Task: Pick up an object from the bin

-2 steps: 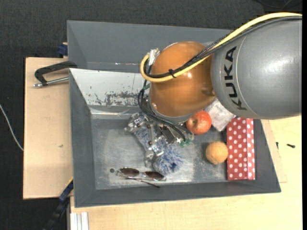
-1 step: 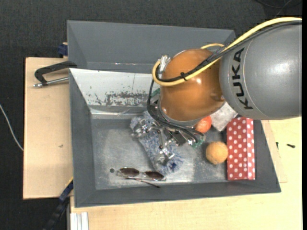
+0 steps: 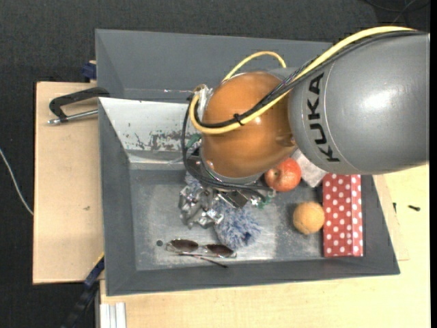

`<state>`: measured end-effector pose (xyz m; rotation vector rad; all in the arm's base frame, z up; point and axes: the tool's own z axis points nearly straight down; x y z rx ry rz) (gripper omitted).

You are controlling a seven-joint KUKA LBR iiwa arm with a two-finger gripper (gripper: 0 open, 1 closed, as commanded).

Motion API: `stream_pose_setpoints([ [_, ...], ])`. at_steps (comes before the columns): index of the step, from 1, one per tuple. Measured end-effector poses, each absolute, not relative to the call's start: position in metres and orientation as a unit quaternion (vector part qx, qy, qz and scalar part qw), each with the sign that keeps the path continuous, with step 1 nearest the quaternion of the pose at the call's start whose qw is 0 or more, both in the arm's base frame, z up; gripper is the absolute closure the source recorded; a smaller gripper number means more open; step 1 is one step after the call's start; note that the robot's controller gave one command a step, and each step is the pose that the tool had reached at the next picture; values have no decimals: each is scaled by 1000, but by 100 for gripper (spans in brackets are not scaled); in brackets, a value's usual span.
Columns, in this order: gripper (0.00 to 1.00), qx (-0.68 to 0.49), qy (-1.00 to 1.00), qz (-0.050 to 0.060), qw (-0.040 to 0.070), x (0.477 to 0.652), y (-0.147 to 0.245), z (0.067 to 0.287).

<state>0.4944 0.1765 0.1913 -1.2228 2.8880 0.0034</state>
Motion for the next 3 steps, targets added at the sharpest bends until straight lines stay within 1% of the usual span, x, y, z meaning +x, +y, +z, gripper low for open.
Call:
stream_pose_setpoints([
  [1, 100, -390, 921, 1, 3, 494, 177, 191],
  [2, 0, -412, 911, 1, 0, 499, 183, 157],
  [3, 0, -412, 911, 1, 0, 499, 183, 157],
])
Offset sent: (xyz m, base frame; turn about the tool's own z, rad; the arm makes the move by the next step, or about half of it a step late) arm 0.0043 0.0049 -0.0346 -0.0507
